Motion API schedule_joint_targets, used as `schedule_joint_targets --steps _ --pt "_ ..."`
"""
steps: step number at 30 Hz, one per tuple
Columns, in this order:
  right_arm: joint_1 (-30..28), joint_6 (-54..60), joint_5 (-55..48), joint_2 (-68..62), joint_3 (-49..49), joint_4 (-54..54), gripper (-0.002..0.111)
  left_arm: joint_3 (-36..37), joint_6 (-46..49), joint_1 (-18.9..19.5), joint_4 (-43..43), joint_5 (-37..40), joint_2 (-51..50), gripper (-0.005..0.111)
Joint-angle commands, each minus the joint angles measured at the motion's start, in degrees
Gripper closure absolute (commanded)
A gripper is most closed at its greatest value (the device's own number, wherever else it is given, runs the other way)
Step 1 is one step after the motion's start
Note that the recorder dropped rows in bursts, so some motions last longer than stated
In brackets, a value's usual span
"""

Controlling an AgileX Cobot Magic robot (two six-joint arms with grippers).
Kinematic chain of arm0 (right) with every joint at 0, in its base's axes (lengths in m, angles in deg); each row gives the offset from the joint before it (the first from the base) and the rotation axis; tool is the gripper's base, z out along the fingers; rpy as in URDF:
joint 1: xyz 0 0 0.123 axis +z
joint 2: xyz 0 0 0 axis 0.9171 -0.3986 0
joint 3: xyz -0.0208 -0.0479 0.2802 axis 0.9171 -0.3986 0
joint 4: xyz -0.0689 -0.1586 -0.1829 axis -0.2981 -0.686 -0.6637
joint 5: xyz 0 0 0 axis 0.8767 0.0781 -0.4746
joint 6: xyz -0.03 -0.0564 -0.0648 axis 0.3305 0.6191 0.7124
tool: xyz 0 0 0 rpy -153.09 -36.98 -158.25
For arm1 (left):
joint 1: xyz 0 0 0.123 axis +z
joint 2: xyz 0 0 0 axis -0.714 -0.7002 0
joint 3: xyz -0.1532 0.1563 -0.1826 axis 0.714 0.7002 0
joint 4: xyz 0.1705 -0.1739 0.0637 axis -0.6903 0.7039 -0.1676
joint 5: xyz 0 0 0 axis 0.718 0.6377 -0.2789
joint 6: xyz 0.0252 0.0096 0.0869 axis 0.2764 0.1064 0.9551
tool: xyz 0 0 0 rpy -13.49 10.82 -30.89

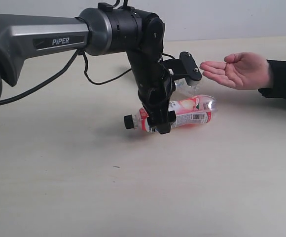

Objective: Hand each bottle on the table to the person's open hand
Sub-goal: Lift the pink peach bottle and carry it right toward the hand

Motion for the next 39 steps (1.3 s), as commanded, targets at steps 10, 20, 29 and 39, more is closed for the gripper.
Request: schedule_joint_targets --steps 10,20,29,39 --pt "-0.4 0.2 0.1 0.4 -0.3 -0.3 0.108 -0.4 -0.1 0.0 -0.6 -0.1 -0.6 0.066" --pt "-0.4 0.2 0.1 0.4 -0.3 -0.3 0.108 -0.4 -2.4 0.0 -0.3 6.1 0.1 0.107" --pt "-0.4 0.2 0.1 0.4 -0.3 -0.3 0.108 -0.4 -4.5 -1.7 2.0 7.6 4.1 0.107" --pt "-0.4 0.2 0.1 0.4 -0.3 -0.3 0.108 -0.4 -17.1 -6.5 2.5 4.7 9.3 0.107"
